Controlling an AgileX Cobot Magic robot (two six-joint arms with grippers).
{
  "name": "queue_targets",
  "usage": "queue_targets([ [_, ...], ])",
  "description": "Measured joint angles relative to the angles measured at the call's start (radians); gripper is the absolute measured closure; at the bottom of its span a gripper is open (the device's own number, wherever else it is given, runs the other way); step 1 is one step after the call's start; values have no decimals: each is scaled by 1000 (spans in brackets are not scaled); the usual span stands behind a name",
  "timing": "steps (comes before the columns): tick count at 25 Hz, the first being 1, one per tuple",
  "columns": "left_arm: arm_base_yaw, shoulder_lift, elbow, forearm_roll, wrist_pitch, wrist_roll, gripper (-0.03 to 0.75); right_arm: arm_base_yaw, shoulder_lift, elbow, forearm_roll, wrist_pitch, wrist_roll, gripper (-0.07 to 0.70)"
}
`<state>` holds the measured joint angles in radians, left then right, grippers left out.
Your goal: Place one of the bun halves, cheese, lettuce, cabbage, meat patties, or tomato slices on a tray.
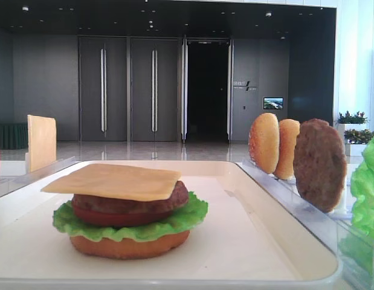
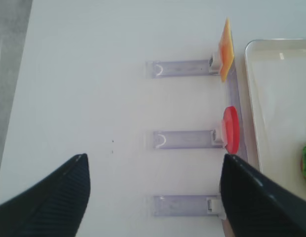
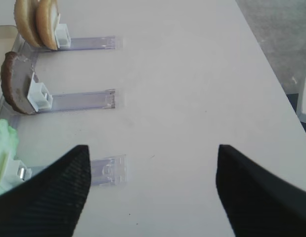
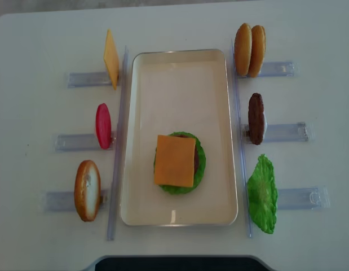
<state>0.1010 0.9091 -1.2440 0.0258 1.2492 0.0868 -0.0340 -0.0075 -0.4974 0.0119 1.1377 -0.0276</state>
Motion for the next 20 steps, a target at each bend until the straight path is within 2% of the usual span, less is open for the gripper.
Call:
queue_targets([
  [2,0,-71,2,-9,2,7,87,0,0,0,0,0,0,100],
  [5,0,-180,59,-13,5,23,87,0,0,0,0,0,0,100],
  [11,0,-406,312,-26,5,33,87,0,0,0,2,0,0,100],
  [16,0,-595,518,-77,-48,52,87,0,0,0,3,0,0,100],
  [20,0,-707,632,-89,-74,56,87,0,0,0,3,0,0,100],
])
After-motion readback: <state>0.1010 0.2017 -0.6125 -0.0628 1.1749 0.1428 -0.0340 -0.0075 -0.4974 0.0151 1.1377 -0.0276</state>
